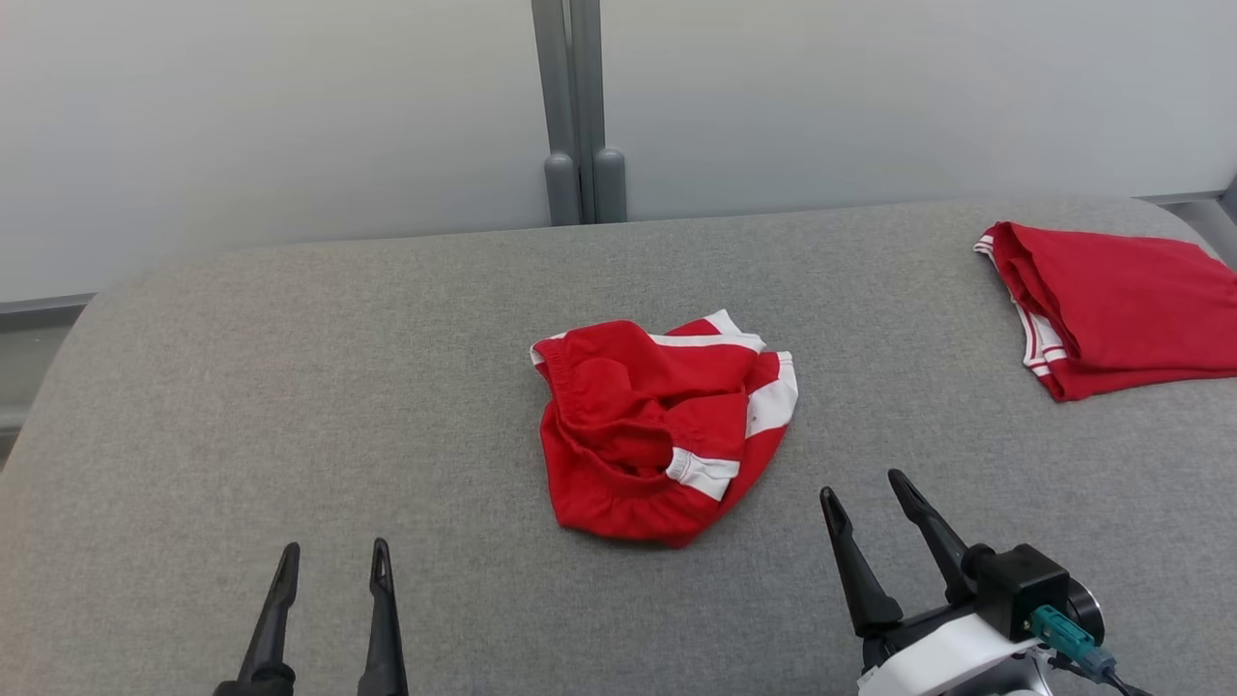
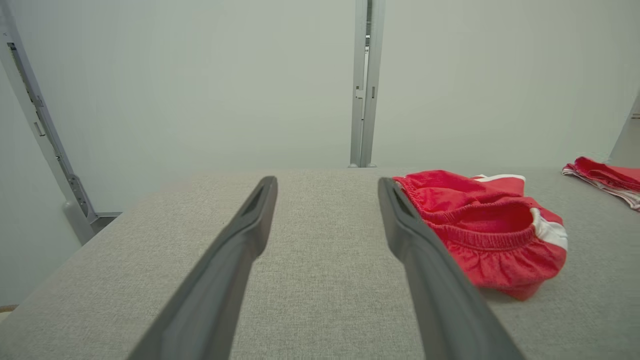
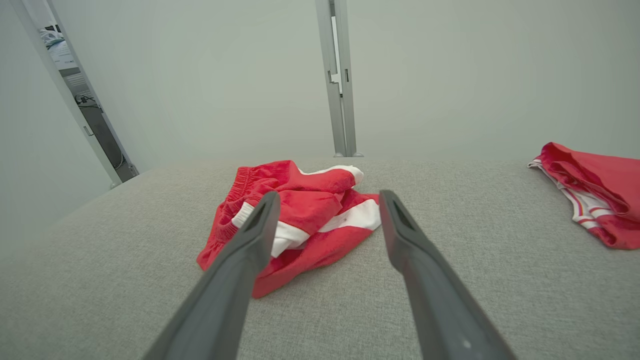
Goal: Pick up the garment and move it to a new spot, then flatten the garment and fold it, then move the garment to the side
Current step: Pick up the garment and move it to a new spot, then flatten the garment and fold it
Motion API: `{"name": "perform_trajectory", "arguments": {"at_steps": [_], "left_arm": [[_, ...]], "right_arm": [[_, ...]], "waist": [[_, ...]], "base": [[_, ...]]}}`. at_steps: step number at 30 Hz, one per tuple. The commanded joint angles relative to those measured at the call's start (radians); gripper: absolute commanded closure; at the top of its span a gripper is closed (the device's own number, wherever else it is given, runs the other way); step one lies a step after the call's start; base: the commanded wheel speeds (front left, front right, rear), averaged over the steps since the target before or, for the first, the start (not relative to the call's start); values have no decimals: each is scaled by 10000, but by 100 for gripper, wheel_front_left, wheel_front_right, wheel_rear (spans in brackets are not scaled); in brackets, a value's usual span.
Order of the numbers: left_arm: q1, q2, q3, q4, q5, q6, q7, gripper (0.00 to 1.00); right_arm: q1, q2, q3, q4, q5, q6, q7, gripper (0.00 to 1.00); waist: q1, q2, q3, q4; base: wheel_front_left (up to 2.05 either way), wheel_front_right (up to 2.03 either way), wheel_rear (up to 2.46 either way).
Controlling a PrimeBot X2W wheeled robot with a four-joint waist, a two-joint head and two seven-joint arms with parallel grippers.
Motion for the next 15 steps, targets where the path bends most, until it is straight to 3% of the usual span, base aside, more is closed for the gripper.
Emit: {"name": "perform_trajectory", "arguments": {"at_steps": [1, 15], "left_arm": [[146, 18, -36, 89, -56, 68, 4, 0], [-36, 16, -209, 404, 181, -85, 2, 0]], "right_arm": [[70, 12, -30, 32, 26, -17, 1, 0], [32, 122, -117, -74, -138, -17, 1, 0]], "waist": [[1, -1, -33, 12], [1, -1, 0, -3]], "base": [[0, 0, 0], [0, 0, 0]]}}
